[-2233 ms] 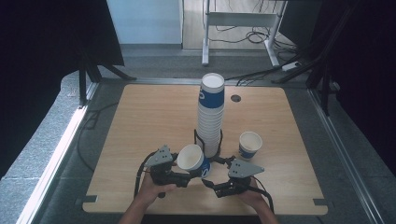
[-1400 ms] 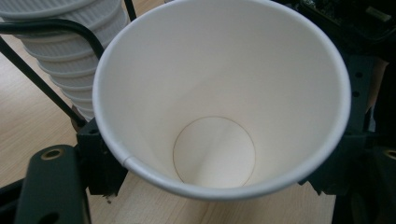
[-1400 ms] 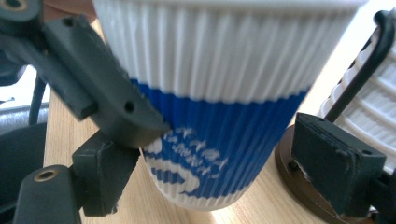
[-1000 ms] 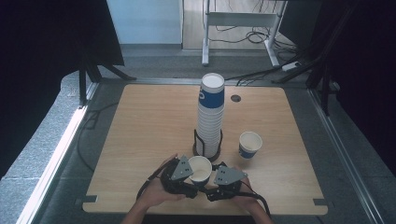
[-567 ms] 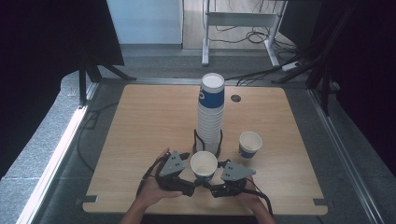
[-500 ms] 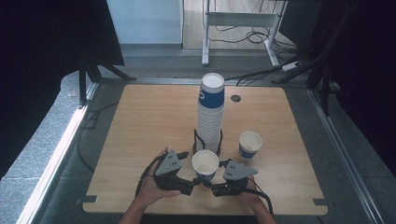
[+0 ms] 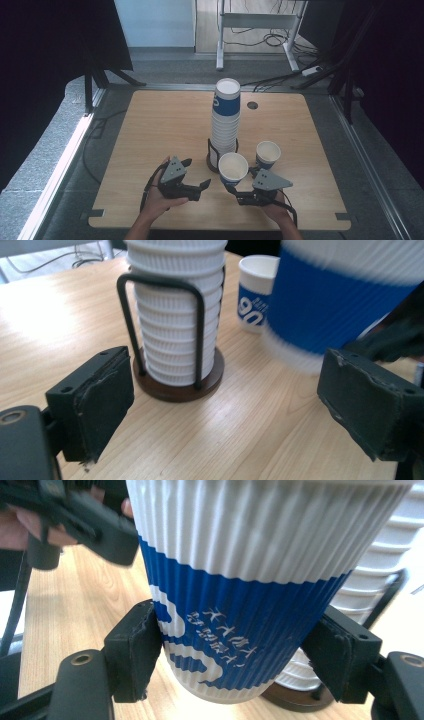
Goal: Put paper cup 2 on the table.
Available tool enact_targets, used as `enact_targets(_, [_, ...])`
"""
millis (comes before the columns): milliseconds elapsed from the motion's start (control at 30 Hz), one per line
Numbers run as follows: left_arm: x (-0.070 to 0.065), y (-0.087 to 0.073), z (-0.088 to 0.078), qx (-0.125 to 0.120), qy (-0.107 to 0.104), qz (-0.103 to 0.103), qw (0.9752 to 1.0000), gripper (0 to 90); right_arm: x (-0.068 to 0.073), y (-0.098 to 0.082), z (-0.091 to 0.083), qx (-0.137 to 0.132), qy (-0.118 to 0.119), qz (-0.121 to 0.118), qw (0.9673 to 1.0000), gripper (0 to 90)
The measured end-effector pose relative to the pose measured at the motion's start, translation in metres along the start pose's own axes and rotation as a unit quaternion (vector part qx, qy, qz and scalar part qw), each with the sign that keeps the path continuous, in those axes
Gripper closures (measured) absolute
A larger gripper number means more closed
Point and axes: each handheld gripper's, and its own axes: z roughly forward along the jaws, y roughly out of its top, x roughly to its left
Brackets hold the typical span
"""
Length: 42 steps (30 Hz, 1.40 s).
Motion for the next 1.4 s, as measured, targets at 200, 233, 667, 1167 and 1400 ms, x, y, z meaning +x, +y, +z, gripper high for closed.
enact_targets(200, [-0.002, -0.004, 0.006, 0.016, -0.003, 0.008, 0.9998, 8.3, -0.008, 0.006, -0.018, -0.017, -0.02, 0.001, 0.9997, 27.4])
enact_targets(233, [-0.003, -0.004, 0.007, 0.019, -0.002, 0.01, 0.9998, 8.4, -0.009, 0.007, -0.021, -0.019, -0.022, 0.001, 0.9996, 27.4])
enact_targets(667, [0.0, -0.008, 0.01, 0.033, 0.009, 0.007, 0.9994, 8.5, -0.031, 0.015, -0.063, -0.056, -0.071, 0.014, 0.9958, 27.4])
enact_targets(1167, [0.005, -0.009, 0.014, 0.041, 0.018, -0.004, 0.999, 9.6, -0.065, 0.008, -0.113, -0.085, -0.149, 0.039, 0.9844, 27.4])
enact_targets(1400, [0.006, -0.009, 0.01, 0.041, 0.021, 0.0, 0.9989, 9.7, -0.078, -0.001, -0.126, -0.083, -0.181, 0.054, 0.9785, 27.4])
